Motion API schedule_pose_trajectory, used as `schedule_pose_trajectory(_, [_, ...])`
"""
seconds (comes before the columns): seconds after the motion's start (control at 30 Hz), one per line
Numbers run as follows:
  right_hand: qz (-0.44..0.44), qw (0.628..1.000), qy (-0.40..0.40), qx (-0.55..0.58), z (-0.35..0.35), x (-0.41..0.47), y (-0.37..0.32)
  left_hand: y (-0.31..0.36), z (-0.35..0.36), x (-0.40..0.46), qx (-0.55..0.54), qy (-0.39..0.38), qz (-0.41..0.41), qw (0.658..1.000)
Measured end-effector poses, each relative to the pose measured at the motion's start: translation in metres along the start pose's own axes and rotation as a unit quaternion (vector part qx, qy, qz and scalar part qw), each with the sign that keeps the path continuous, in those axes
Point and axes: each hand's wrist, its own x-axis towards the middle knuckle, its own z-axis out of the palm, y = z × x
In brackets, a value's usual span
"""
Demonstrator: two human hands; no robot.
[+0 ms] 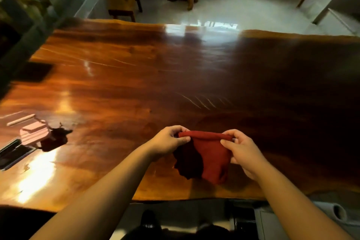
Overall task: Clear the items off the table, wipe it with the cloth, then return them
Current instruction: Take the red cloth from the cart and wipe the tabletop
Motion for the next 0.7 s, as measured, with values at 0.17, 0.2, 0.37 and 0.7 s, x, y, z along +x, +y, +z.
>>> schedule_pose_trajectory(0.17, [0.027,0.999,0.003,-0.044,0.001,0.074,0.005,-0.008,0.002,0.048,0.027,0.051,-0.059,0.997])
schedule_pose_trajectory(0.2, [0.029,0.998,-0.001,-0.056,0.001,0.09,0.006,-0.01,0.004,0.058,0.051,0.068,-0.065,0.994])
schedule_pose_trajectory(0.37, [-0.016,0.99,-0.01,-0.141,0.003,0.157,0.015,-0.023,0.017,0.101,0.153,0.161,-0.071,0.972])
schedule_pose_trajectory(0.7, [-0.2,0.902,0.028,-0.382,0.025,0.193,0.037,-0.052,0.025,0.122,0.236,0.329,-0.07,0.912])
